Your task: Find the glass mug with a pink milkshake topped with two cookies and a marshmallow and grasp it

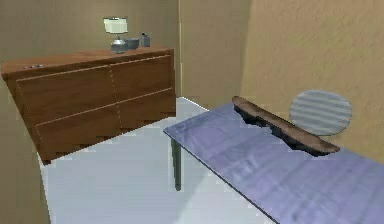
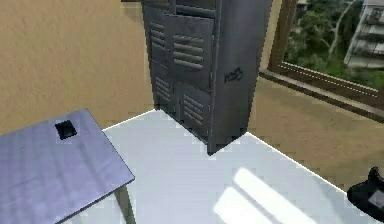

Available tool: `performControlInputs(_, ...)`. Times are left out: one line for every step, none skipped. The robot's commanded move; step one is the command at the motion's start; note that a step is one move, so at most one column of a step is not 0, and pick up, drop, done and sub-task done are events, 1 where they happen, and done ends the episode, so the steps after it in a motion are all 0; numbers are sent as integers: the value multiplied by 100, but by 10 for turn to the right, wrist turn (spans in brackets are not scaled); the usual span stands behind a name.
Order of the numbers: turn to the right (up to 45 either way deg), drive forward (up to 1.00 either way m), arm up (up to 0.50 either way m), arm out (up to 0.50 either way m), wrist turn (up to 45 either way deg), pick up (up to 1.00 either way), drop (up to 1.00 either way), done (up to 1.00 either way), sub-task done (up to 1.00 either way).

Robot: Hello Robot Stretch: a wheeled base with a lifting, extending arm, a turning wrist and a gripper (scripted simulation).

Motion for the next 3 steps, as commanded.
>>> performControlInputs(-90, 0, 0, 0, 0, 0, 0, 0, 0)
performControlInputs(0, 40, 0, 0, 0, 0, 0, 0, 0)
performControlInputs(-150, 0, 0, 0, 0, 0, 0, 0, 0)
